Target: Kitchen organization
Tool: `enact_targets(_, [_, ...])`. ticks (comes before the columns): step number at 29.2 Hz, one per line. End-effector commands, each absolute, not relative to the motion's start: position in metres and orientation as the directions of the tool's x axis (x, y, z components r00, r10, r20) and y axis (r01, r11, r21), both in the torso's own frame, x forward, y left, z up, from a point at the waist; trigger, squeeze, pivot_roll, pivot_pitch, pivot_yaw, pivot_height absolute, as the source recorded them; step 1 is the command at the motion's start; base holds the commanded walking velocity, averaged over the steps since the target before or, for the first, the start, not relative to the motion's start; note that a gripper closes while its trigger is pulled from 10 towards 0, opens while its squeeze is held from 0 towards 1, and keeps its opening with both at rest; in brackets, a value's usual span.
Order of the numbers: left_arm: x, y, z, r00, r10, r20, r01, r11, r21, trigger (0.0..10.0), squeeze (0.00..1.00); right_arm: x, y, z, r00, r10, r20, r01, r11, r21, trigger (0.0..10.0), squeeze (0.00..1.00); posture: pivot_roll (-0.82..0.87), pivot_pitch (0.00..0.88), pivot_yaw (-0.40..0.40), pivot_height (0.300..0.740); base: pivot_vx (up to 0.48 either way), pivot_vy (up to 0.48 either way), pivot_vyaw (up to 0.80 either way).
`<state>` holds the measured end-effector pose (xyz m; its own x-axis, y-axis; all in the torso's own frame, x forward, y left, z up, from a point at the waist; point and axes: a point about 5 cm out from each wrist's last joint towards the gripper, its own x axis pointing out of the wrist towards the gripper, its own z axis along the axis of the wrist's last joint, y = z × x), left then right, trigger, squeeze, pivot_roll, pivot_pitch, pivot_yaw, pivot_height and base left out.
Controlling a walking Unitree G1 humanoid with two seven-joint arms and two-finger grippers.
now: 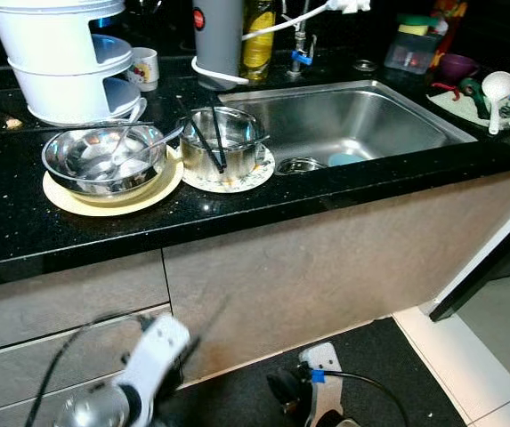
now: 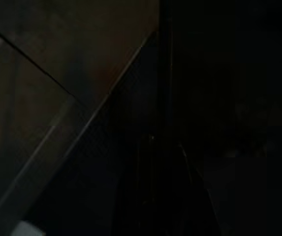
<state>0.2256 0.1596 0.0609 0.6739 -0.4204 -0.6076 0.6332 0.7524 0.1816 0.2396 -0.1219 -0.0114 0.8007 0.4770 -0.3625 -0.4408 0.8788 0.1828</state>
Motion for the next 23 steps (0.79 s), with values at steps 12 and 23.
enact_targets(12, [0.220, 0.151, -0.010, 0.626, -0.345, -0.699, 0.651, 0.725, 0.226, 0.0, 0.00, 0.230, -0.117, -0.033, 0.723, 0.455, -0.520, -0.463, 0.878, 0.125, 10.0, 0.00, -0.02, 0.174, -0.061, 0.740, 0.000, 0.000, 0.00])
enact_targets(23, [0.231, 0.147, -0.012, 0.620, -0.365, -0.695, 0.702, 0.653, 0.283, 0.0, 0.00, 0.235, -0.098, -0.014, 0.573, 0.691, -0.441, -0.795, 0.598, -0.096, 10.0, 1.00, -0.03, 0.177, -0.064, 0.740, 0.000, 0.000, 0.00])
